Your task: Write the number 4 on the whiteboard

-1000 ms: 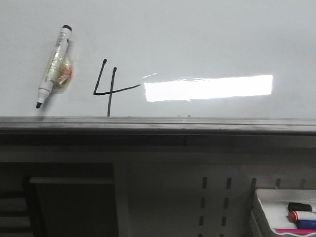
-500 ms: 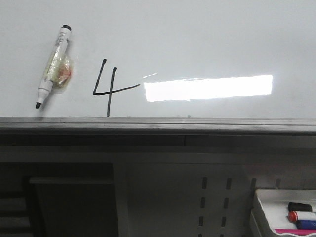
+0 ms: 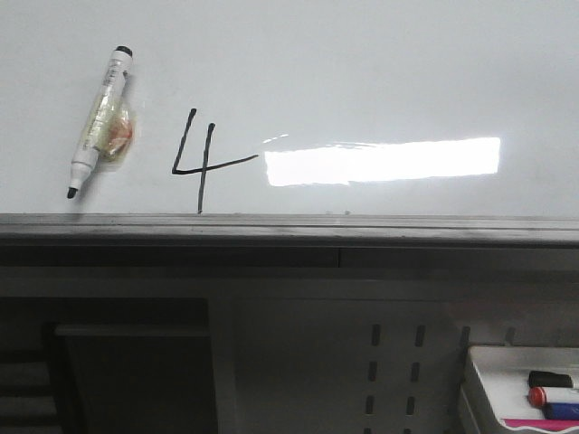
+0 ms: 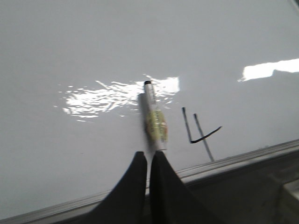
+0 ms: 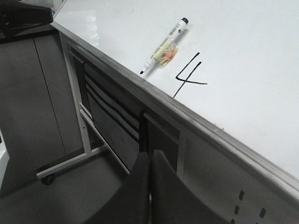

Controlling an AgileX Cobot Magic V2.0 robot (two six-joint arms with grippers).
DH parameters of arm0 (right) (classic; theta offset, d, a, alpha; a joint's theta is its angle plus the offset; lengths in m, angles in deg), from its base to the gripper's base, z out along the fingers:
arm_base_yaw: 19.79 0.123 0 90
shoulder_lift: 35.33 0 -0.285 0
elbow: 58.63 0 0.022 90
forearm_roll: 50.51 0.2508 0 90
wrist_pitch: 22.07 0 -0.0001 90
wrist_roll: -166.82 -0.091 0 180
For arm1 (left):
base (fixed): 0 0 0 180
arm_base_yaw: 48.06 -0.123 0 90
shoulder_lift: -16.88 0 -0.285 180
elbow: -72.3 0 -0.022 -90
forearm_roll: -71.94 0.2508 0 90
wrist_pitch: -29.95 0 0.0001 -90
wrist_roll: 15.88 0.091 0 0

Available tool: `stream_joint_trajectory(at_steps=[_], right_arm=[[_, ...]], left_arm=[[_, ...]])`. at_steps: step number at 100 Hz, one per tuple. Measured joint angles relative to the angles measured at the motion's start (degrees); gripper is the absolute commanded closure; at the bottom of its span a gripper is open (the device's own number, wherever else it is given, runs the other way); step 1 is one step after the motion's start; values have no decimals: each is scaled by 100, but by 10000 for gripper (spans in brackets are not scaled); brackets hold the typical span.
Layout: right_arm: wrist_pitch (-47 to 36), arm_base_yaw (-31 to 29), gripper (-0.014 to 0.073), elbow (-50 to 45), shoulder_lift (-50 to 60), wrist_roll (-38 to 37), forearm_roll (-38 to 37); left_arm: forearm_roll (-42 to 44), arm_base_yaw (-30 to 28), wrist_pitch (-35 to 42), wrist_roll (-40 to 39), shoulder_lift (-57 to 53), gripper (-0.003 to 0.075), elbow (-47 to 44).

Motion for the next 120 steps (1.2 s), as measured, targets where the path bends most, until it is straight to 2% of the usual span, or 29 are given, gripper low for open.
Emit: stream_joint_trajectory(at_steps=[29,43,60,120], right_arm=[[0,0,658,0,0,0,0],[0,0,658,0,0,0,0],[0,0,658,0,0,0,0],[0,-5,658,0,0,-9,0]], left_arm=[[567,-1720,-87,-129,-54,741,-365],[619,-2245,-134,-245,-282,741,-894],[619,-2343,-781,-883,-282,741,-905],[619,-2353,-816,-1071,-282,741,-905]])
